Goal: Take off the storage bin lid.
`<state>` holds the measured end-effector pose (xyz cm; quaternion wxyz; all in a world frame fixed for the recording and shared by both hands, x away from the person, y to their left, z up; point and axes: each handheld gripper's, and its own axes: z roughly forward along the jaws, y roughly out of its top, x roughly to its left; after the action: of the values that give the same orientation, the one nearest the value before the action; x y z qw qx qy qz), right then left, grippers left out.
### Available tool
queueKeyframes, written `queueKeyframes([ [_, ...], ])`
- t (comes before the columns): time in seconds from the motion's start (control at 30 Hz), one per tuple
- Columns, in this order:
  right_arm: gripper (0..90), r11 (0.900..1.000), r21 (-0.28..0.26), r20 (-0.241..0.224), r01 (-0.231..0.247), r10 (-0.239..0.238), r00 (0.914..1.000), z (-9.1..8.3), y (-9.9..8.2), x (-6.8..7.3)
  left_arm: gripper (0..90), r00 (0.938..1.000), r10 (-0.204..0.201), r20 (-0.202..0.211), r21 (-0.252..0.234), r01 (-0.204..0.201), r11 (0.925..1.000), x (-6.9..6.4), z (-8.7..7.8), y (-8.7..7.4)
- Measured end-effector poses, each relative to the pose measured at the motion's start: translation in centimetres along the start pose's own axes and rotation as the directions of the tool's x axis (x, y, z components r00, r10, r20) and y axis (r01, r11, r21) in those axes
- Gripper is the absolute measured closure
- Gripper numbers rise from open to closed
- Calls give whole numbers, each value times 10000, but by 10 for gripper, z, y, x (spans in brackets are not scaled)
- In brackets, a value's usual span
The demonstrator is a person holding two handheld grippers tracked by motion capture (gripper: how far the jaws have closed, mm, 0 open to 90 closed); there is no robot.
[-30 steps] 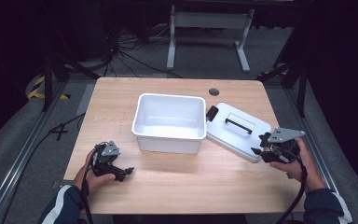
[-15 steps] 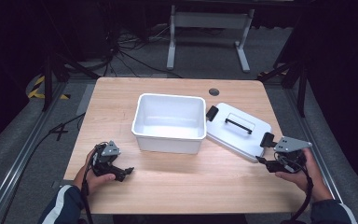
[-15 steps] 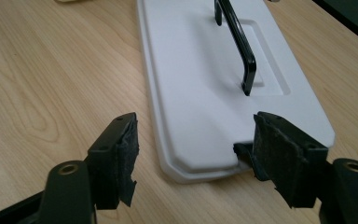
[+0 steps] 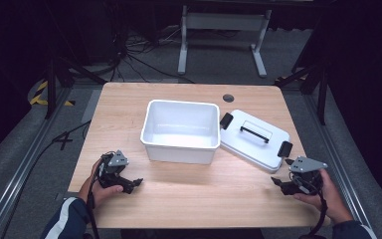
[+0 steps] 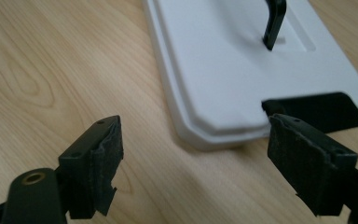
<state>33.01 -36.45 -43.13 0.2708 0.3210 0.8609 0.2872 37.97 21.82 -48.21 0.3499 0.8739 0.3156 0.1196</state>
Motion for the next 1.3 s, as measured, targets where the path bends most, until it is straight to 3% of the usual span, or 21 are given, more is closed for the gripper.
queueKeyframes([
  [0.23,191,9962,69,-570,-866,868,9946,8,-29,1,2,10000,-3,-7,8,3,10000,0,0,0],
  [0.43,197,9845,-343,-1074,-1720,1675,9800,9,-43,-5,2,10000,-4,-12,6,4,10000,0,0,0],
  [0.53,179,9754,-391,-1367,-2168,2097,9682,11,-47,-9,2,10000,-17,-27,9,17,10000,0,0,0],
  [1.3,148,9716,-298,-1243,-2349,2296,9653,12,-47,-9,2,9998,-178,-39,-4,178,9998,-1,1,1],
])
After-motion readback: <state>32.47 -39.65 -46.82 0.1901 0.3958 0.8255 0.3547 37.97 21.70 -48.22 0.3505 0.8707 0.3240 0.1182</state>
